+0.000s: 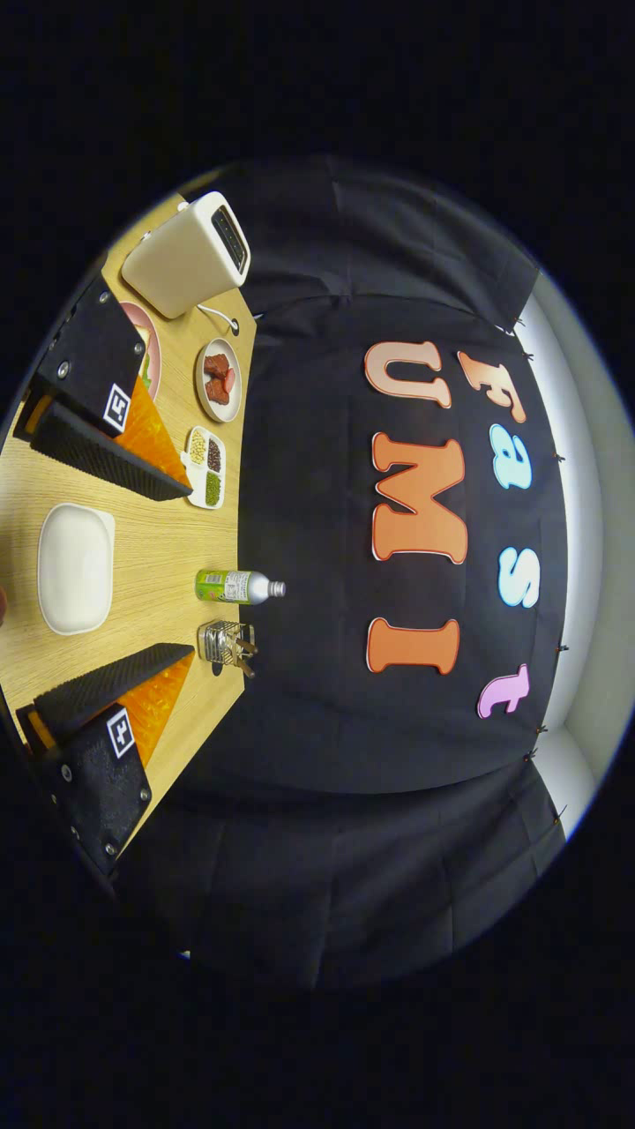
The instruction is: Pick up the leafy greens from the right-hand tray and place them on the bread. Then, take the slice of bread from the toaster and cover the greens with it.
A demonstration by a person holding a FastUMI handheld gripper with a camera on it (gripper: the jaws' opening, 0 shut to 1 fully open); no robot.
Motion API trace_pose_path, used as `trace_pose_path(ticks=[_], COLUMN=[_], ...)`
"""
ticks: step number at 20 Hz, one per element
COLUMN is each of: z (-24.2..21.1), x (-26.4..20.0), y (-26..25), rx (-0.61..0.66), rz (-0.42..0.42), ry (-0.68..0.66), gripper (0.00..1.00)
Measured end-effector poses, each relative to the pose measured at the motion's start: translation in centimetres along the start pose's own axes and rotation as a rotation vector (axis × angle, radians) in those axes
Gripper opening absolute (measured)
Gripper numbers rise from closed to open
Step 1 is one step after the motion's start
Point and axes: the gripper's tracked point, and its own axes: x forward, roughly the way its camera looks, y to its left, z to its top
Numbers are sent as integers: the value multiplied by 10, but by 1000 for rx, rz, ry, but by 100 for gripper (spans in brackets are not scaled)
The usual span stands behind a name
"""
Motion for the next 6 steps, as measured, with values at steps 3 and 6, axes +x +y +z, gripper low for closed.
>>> trace_pose_path(ticks=[3,6], z=[-1,-2], x=[0,0], y=[-9,-17], rx=[29,9], rz=[-4,-27], ry=[0,-12], gripper=[97,97])
